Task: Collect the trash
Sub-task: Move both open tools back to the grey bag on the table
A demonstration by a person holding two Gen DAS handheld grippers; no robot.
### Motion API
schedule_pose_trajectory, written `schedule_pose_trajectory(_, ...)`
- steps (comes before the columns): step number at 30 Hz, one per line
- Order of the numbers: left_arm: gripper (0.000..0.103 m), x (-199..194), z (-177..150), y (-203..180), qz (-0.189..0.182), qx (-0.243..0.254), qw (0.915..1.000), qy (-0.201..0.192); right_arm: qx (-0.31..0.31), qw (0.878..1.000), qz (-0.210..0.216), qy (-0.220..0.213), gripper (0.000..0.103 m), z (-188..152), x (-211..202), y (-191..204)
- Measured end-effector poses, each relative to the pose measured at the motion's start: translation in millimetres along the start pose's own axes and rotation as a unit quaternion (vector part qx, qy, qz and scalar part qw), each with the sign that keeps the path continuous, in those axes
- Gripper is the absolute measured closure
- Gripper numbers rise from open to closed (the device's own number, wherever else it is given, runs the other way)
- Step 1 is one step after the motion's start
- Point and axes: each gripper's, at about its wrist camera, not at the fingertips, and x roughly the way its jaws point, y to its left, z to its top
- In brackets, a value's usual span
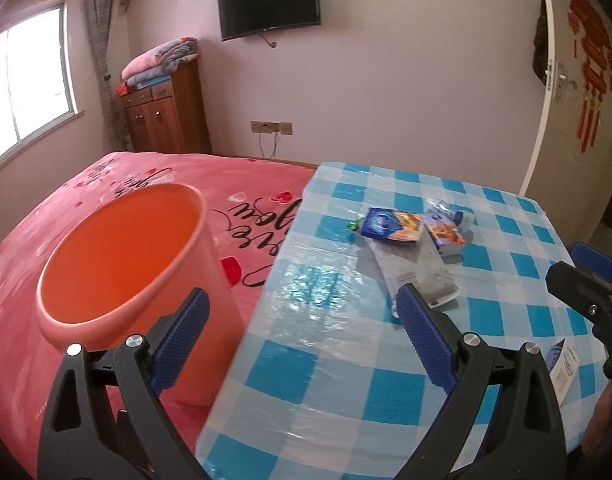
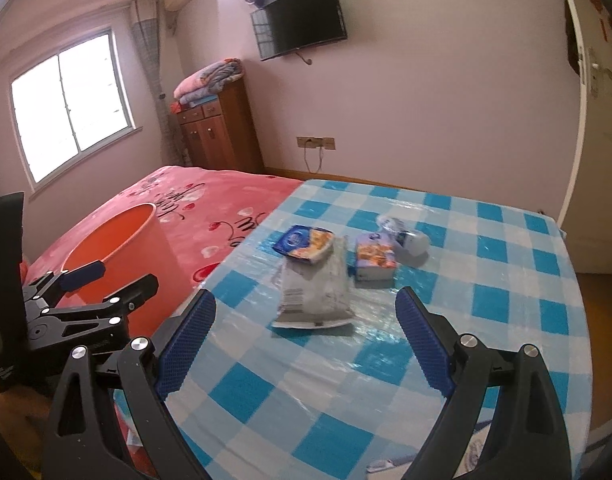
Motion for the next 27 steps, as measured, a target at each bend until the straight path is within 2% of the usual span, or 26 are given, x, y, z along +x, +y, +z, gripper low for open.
schedule_pose_trajectory(14,0.008,8.3,-1.9,-48.5,-0.011,0.046,0.9988,0.011,0.048,0.998,-0.038,-0.003,0.013,-23.2,-13.5,-56.4)
schedule_pose_trajectory(21,0.008,18.7,-3.0,-64.7,-0.011,0.065,0.9976,0.023,0.079,0.996,-0.031,0.004,0.013,-41.5,-4.9,-83.4)
schedule_pose_trajectory(27,0.008,32.8,-3.0,-72.3,-0.044,0.056,0.9967,0.040,0.111,0.993,-0.024,0.008,0.013,-54.0,3.2,-110.5)
